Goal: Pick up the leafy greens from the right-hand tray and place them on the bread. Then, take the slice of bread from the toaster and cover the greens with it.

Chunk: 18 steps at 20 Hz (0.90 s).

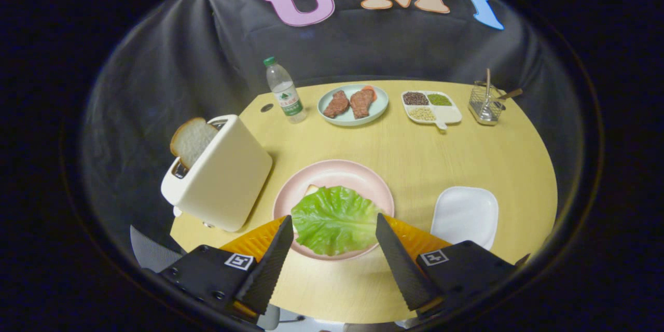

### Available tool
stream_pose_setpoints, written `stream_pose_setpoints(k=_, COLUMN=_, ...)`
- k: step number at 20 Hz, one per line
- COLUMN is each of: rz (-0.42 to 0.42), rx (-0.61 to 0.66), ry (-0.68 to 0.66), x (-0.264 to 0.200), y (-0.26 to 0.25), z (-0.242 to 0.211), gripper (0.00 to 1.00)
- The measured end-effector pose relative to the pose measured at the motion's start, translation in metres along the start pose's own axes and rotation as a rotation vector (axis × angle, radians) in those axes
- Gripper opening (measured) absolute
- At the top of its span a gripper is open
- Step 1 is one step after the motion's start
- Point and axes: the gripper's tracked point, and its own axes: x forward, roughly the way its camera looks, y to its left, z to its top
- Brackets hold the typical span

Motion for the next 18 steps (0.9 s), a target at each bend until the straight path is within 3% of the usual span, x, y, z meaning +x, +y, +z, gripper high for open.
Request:
stream_pose_setpoints(k=11, rz=0.065, rx=-0.125, ry=-0.104, x=-0.052, y=0.080, z=0.036, gripper=0.99)
stream_pose_setpoints(k=18, rz=0.099, rx=-0.196, ry=-0.157, x=-0.052, y=0.160, z=0.074, gripper=0.99)
